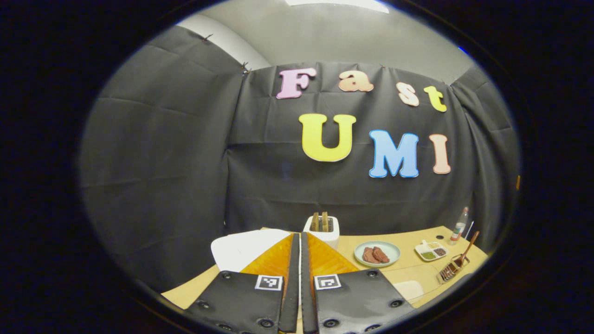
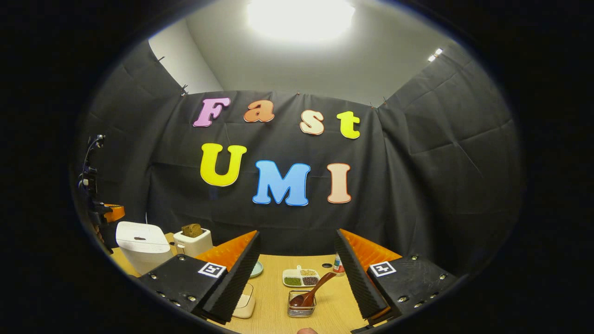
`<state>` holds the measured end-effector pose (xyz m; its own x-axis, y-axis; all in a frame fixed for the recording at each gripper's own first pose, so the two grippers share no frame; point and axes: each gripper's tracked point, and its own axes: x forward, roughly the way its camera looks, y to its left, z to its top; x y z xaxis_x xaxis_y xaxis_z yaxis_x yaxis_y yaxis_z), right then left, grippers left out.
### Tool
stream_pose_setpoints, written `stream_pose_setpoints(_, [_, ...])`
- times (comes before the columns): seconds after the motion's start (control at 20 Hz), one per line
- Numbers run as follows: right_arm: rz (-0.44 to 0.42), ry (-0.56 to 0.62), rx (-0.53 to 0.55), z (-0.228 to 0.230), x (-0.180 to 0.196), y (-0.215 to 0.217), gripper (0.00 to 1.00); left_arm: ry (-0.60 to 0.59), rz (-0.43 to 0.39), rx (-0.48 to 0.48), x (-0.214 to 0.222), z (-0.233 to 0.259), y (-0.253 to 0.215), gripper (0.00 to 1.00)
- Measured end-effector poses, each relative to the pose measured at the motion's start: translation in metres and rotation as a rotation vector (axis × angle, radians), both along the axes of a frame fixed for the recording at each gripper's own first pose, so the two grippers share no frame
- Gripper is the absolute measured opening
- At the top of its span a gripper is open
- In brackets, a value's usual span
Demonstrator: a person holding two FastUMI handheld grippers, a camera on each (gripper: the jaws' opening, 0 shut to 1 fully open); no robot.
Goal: Close the left gripper, press the button to open the rice cooker; take a wooden spoon from the chopstick holder with the right hand, scoop a spoonful of rice and pour it into the rice cooker, then put the wooden spoon back into the chopstick holder.
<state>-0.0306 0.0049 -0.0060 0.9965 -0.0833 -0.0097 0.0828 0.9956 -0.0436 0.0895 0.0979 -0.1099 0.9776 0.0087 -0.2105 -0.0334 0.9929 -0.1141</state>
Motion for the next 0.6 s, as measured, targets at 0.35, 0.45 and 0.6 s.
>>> stream_pose_setpoints(0.35, [-0.037,0.030,-0.005,-0.007,-0.007,-0.002,0.96,0.139,-0.041,-0.058,0.036,-0.064,0.009,0.10])
stream_pose_setpoints(0.45, [-0.046,0.039,-0.012,-0.009,-0.009,-0.004,0.96,0.173,-0.054,-0.047,0.045,-0.081,0.006,0.09])
stream_pose_setpoints(0.6, [-0.064,0.048,-0.019,-0.010,-0.015,-0.008,0.96,0.208,-0.065,-0.034,0.050,-0.100,0.006,0.09])
